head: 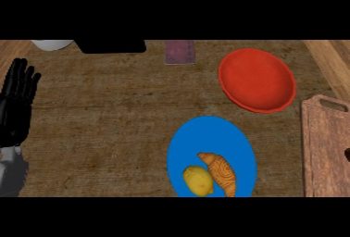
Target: Pick the croissant from the plate and place it in the bowl
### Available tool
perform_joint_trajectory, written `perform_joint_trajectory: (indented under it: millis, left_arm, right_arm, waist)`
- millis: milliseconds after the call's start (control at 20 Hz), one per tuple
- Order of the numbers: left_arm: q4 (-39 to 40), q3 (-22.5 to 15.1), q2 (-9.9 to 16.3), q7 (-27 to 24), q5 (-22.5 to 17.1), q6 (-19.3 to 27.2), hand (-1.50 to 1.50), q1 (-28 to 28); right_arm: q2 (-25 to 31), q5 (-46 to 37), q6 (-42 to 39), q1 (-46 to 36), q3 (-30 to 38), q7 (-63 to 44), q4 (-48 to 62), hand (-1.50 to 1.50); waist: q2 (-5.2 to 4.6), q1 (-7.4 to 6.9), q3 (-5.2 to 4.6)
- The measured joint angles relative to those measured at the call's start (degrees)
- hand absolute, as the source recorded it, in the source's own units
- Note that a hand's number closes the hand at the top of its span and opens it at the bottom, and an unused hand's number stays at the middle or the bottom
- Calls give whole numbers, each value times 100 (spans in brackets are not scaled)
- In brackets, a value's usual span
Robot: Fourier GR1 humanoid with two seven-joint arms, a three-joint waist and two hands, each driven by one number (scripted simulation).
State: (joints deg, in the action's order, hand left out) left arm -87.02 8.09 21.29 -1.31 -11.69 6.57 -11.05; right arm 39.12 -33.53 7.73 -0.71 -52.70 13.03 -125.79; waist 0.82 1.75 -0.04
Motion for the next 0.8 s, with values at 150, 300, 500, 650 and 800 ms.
perform_joint_trajectory:
  millis: [150, 300, 500, 650, 800]
  left_arm:
    - [-31, 61, 43, 60, -36, -21, 0, -32]
    - [-41, 121, 108, 105, -70, -61, 0, -73]
    - [23, 116, 77, 61, -66, -84, 0, -96]
    - [4, 135, 84, 55, -74, -112, 0, -60]
    - [51, 159, 81, 25, -95, -159, 0, -65]
  right_arm:
    - [451, -519, -185, 178, 139, -652, -652, -150]
    - [857, -603, -528, 156, 276, -1179, -720, -150]
    - [1397, -643, -1219, -94, 392, -1798, -766, -150]
    - [1745, -658, -1747, -289, 434, -2172, -804, -150]
    - [1885, -680, -2289, -535, 341, -2551, -821, -150]
  waist:
    - [-5, 17, -6]
    - [-6, 18, -13]
    - [-16, 9, -22]
    - [-21, -27, -21]
    - [-31, -60, -20]
